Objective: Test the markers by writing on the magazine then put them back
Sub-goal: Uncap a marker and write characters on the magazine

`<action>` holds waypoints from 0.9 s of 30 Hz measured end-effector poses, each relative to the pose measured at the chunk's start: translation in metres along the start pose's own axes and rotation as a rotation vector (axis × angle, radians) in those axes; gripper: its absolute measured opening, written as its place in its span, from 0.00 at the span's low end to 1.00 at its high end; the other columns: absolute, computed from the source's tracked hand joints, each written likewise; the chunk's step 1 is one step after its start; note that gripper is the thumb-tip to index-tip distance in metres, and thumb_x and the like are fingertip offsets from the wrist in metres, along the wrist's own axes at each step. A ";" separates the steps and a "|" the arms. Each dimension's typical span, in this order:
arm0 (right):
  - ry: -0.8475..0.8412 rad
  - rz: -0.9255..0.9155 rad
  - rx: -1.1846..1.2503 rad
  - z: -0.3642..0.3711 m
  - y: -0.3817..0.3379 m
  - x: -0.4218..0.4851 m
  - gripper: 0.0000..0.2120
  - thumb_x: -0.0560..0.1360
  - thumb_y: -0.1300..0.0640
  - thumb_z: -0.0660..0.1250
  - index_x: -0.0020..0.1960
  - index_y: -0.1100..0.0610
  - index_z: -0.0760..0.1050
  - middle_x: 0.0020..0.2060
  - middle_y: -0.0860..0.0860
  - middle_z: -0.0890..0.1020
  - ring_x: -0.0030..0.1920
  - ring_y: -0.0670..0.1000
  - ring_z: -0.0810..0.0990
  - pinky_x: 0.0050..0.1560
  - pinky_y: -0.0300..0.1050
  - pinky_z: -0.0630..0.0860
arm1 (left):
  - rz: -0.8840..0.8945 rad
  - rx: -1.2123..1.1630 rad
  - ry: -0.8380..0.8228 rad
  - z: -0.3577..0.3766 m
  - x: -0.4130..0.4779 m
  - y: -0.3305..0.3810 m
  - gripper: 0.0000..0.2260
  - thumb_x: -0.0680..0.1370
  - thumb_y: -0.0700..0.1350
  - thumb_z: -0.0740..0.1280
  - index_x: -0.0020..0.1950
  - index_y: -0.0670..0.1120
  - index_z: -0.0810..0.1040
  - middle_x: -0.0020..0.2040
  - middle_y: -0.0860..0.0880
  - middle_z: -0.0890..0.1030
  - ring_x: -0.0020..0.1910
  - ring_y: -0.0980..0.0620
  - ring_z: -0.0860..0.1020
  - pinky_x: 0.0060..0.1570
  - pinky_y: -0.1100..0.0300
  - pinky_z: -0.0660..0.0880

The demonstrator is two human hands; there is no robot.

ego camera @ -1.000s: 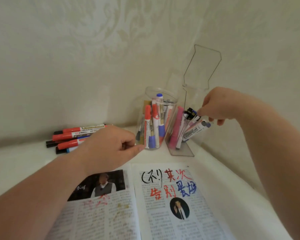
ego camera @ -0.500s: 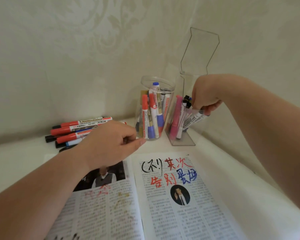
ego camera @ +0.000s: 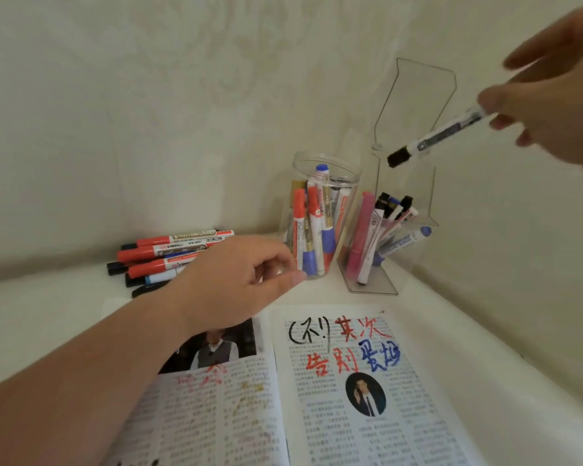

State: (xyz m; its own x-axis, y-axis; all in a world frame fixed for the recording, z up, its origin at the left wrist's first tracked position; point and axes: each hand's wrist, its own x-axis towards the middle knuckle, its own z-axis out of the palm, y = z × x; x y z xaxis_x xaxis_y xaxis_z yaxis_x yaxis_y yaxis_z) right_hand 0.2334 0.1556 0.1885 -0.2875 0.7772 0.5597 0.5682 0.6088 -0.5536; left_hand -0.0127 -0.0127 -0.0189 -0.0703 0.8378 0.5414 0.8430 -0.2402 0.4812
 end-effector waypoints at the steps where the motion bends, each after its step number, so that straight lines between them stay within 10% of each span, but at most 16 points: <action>1: -0.027 0.003 0.109 -0.004 0.006 -0.001 0.19 0.60 0.36 0.77 0.48 0.37 0.76 0.37 0.39 0.85 0.39 0.49 0.87 0.28 0.44 0.79 | -0.002 -0.032 0.001 0.000 0.000 0.001 0.10 0.78 0.61 0.66 0.51 0.56 0.80 0.42 0.59 0.78 0.39 0.53 0.76 0.38 0.65 0.71; 3: -0.101 -0.097 0.351 -0.005 0.023 -0.023 0.24 0.61 0.36 0.81 0.51 0.43 0.78 0.41 0.44 0.86 0.39 0.48 0.87 0.24 0.40 0.75 | -0.023 -0.116 0.007 0.001 0.000 0.003 0.16 0.77 0.64 0.64 0.60 0.58 0.77 0.46 0.59 0.78 0.43 0.53 0.77 0.40 0.64 0.73; 6: -0.271 -0.169 0.668 0.047 0.016 -0.065 0.11 0.68 0.61 0.80 0.45 0.54 0.79 0.36 0.54 0.86 0.34 0.54 0.86 0.29 0.42 0.79 | -0.079 -0.340 0.030 0.002 0.000 0.007 0.24 0.73 0.66 0.67 0.67 0.64 0.70 0.51 0.57 0.76 0.45 0.51 0.77 0.43 0.57 0.78; 17: -0.284 0.013 1.099 0.147 0.040 -0.123 0.13 0.65 0.63 0.74 0.49 0.60 0.79 0.35 0.54 0.84 0.32 0.53 0.84 0.36 0.43 0.83 | -0.169 -0.085 -0.202 0.007 0.001 0.009 0.08 0.85 0.51 0.58 0.46 0.58 0.71 0.34 0.63 0.74 0.33 0.61 0.71 0.35 0.68 0.66; 27: -0.499 0.021 1.024 0.157 0.033 -0.148 0.14 0.72 0.59 0.70 0.55 0.65 0.78 0.35 0.51 0.81 0.31 0.49 0.79 0.33 0.49 0.83 | -0.136 -0.229 -0.232 0.011 0.003 0.023 0.14 0.82 0.59 0.56 0.57 0.53 0.75 0.31 0.60 0.72 0.30 0.61 0.71 0.32 0.69 0.65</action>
State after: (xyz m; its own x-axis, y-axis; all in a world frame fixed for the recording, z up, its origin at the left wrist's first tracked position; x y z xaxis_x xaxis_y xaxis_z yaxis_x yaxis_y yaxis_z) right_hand 0.1733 0.0863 -0.0096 -0.6901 0.6256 0.3638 -0.2546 0.2606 -0.9313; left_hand 0.0122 -0.0103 -0.0132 -0.0283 0.9526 0.3031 0.6913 -0.2003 0.6942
